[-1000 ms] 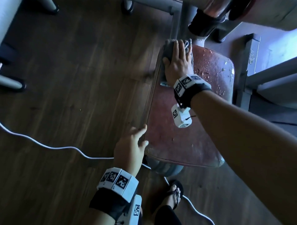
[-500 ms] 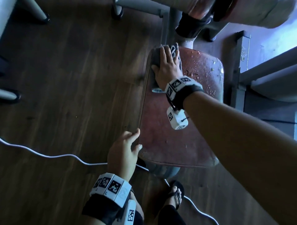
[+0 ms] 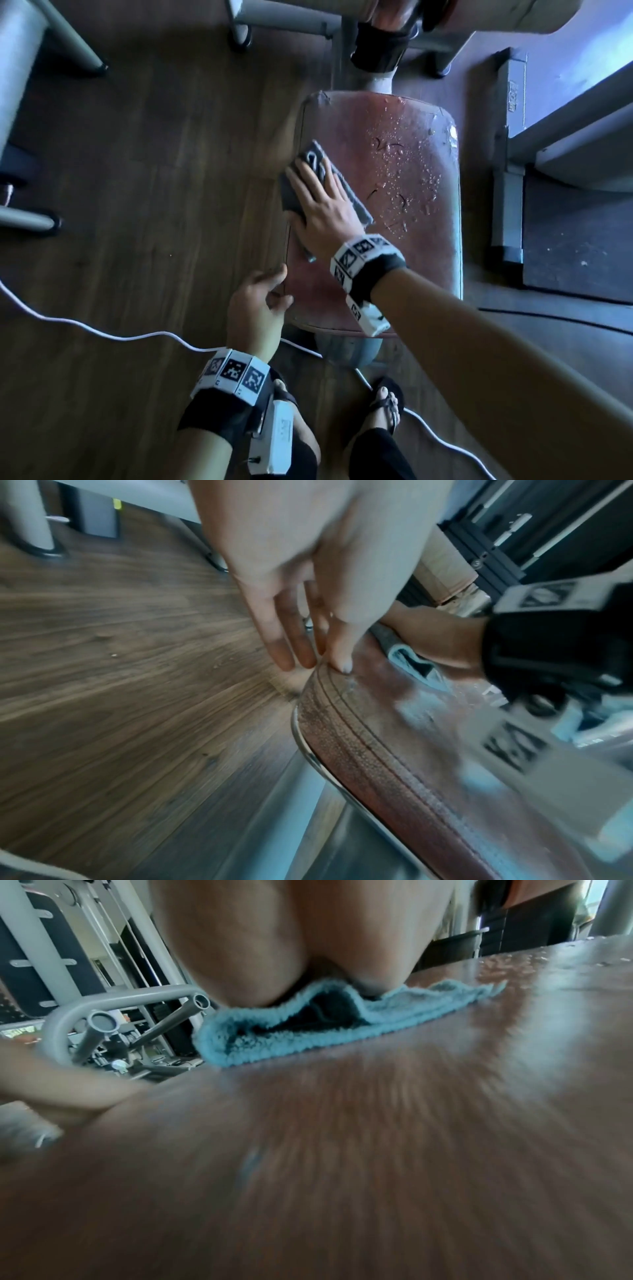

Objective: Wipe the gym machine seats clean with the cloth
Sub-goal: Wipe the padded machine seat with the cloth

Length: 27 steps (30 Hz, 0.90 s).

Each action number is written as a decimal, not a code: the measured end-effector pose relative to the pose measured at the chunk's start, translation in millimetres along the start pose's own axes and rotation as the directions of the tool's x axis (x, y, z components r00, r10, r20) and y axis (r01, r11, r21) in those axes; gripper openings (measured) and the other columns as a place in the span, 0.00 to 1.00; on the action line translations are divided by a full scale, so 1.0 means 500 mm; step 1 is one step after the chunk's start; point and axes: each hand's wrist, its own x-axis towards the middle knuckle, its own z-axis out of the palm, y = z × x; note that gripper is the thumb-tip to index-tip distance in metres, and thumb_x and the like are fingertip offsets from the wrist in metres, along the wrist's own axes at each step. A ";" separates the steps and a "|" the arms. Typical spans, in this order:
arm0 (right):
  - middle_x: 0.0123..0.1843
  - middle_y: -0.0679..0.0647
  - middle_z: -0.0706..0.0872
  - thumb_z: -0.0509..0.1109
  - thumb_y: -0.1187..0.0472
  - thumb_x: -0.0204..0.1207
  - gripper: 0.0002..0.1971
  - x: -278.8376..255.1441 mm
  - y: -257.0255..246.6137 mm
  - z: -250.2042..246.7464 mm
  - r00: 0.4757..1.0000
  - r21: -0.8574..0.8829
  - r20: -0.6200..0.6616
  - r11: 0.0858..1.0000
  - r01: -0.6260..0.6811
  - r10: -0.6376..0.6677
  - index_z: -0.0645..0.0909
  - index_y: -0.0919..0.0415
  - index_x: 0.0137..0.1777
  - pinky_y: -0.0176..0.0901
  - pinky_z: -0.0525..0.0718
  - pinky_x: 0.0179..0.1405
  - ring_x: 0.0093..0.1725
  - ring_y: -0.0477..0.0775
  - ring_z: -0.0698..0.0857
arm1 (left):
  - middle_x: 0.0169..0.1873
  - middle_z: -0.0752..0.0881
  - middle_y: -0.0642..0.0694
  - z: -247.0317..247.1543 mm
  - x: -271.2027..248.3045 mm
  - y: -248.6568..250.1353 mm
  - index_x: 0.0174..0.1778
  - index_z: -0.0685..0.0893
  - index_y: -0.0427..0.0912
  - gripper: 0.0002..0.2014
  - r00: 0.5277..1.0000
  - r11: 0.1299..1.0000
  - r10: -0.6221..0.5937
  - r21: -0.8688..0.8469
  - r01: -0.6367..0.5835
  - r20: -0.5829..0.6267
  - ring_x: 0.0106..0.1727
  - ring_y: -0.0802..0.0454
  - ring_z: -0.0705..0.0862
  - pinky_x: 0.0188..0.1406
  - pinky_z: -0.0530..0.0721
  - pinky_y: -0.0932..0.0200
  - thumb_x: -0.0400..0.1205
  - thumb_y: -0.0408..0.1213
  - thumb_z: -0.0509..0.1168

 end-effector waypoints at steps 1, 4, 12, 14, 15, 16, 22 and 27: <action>0.84 0.55 0.62 0.60 0.45 0.78 0.35 -0.029 -0.007 0.002 1.000 0.011 0.004 1.000 0.002 -0.002 0.61 0.57 0.83 0.61 0.56 0.81 0.83 0.69 0.55 | 0.52 0.88 0.48 -0.004 0.002 -0.002 0.60 0.90 0.45 0.21 1.000 1.000 -0.018 -0.024 0.018 0.010 0.46 0.51 0.88 0.52 0.84 0.56 0.71 0.31 0.79; 0.85 0.54 0.58 0.58 0.44 0.81 0.34 -0.122 -0.019 0.002 0.999 0.025 0.031 1.000 0.006 -0.007 0.57 0.57 0.84 0.59 0.54 0.83 0.84 0.66 0.52 | 0.42 0.90 0.45 -0.011 0.006 -0.005 0.52 0.92 0.41 0.15 0.996 0.992 -0.066 -0.102 0.073 0.065 0.42 0.51 0.89 0.47 0.86 0.52 0.70 0.28 0.78; 0.87 0.48 0.52 0.55 0.44 0.85 0.32 -0.316 0.017 -0.015 0.991 0.066 0.062 0.990 -0.124 0.120 0.52 0.52 0.85 0.54 0.54 0.83 0.86 0.58 0.47 | 0.63 0.79 0.43 0.033 0.012 0.051 0.68 0.74 0.44 0.25 0.978 0.978 -0.180 -0.091 0.190 0.104 0.66 0.43 0.78 0.70 0.75 0.41 0.75 0.39 0.71; 0.87 0.48 0.52 0.54 0.43 0.85 0.32 -0.348 0.033 -0.019 0.985 0.067 0.055 0.983 -0.169 0.166 0.52 0.52 0.85 0.54 0.55 0.83 0.86 0.59 0.47 | 0.72 0.73 0.41 0.053 0.002 0.078 0.75 0.68 0.43 0.30 0.982 0.979 -0.177 -0.092 0.183 0.070 0.73 0.43 0.73 0.76 0.68 0.47 0.77 0.41 0.70; 0.87 0.48 0.51 0.53 0.43 0.85 0.32 -0.363 0.042 -0.022 0.980 0.065 0.049 0.979 -0.194 0.191 0.51 0.52 0.86 0.54 0.56 0.83 0.86 0.59 0.47 | 0.75 0.69 0.39 0.062 -0.003 0.089 0.78 0.66 0.42 0.32 0.985 0.983 -0.168 -0.064 0.170 0.044 0.75 0.42 0.69 0.77 0.64 0.51 0.78 0.41 0.70; 0.87 0.48 0.51 0.52 0.42 0.85 0.32 -0.377 0.052 -0.024 0.975 0.065 0.039 0.973 -0.220 0.218 0.51 0.52 0.86 0.54 0.56 0.83 0.86 0.59 0.47 | 0.78 0.65 0.38 0.072 -0.005 0.097 0.80 0.64 0.42 0.34 0.987 0.987 -0.161 -0.015 0.161 0.026 0.78 0.42 0.66 0.77 0.61 0.52 0.79 0.41 0.70; 0.86 0.49 0.55 0.53 0.41 0.84 0.32 -0.448 0.123 -0.036 0.922 0.069 -0.044 0.922 -0.381 0.385 0.54 0.51 0.85 0.53 0.56 0.83 0.85 0.58 0.51 | 0.86 0.42 0.41 0.126 -0.013 0.099 0.86 0.41 0.52 0.53 0.986 0.968 -0.164 0.200 0.153 0.036 0.86 0.42 0.47 0.83 0.51 0.41 0.76 0.59 0.71; 0.86 0.49 0.54 0.58 0.46 0.83 0.32 -0.489 0.151 -0.027 0.846 0.229 -0.080 0.836 -0.499 0.527 0.54 0.53 0.85 0.54 0.59 0.82 0.84 0.61 0.56 | 0.86 0.45 0.44 0.150 -0.015 0.084 0.85 0.42 0.59 0.56 0.988 0.982 -0.143 0.117 0.148 -0.051 0.86 0.44 0.47 0.83 0.49 0.36 0.71 0.60 0.75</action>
